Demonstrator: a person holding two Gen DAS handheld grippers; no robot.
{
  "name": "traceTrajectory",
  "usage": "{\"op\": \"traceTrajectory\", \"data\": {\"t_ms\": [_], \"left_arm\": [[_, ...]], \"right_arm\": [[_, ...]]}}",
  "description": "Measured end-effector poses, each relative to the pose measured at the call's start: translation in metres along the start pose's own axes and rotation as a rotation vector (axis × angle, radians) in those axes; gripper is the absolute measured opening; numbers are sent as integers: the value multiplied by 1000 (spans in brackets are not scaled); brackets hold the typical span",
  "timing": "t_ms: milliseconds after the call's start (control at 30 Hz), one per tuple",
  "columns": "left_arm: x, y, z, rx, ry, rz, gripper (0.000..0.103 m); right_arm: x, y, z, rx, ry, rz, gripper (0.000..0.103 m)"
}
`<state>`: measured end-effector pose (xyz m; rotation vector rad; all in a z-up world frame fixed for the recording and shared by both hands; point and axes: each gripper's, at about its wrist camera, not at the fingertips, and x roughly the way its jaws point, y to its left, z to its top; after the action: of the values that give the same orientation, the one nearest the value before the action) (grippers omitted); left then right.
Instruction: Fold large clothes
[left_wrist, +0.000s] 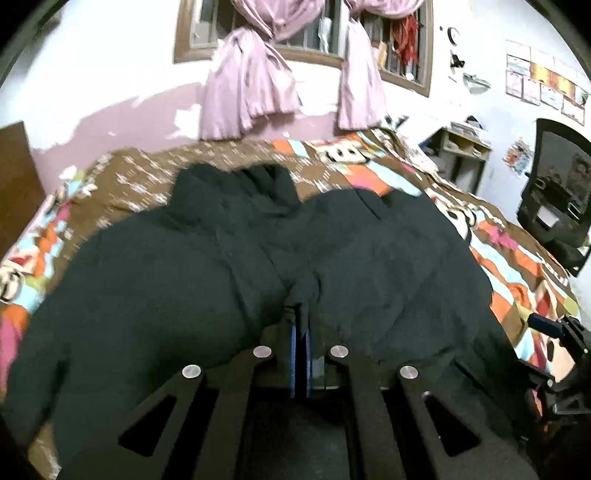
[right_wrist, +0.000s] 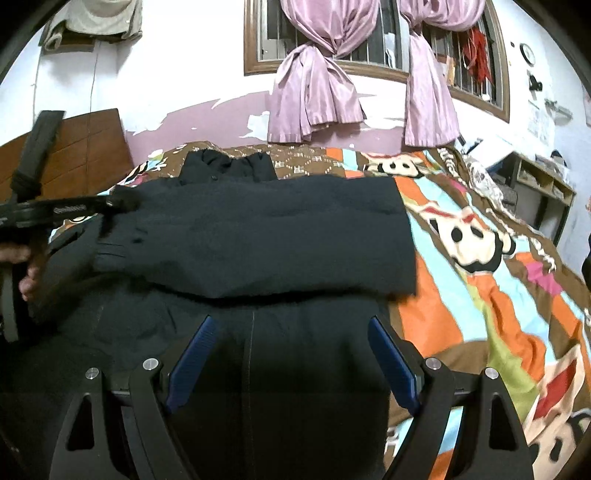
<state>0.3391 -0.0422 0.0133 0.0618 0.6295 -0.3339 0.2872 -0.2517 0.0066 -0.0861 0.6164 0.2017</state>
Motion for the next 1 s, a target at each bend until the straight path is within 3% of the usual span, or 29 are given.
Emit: {"op": "traceTrajectory", "data": {"t_ms": [133, 267, 400, 500, 600, 767, 1000], "left_arm": [[-32, 26, 6, -4, -20, 59, 2], [-60, 63, 0, -41, -25, 121, 2], [-66, 98, -15, -61, 7, 218, 2], [-54, 114, -30, -78, 54, 243, 2], [-37, 125, -48, -116, 91, 255, 2], [-22, 139, -67, -186, 123, 252, 3], [-15, 146, -70, -204, 153, 231, 7]], "right_arm": [[4, -1, 31, 18, -39, 26, 84], [28, 8, 60, 55, -22, 102, 87], [63, 34, 84, 12, 15, 170, 87], [95, 54, 95, -30, 53, 182, 87], [131, 71, 95, -40, 129, 198, 87], [174, 86, 73, -79, 203, 138, 87], [196, 101, 58, -160, 222, 54, 95]]}}
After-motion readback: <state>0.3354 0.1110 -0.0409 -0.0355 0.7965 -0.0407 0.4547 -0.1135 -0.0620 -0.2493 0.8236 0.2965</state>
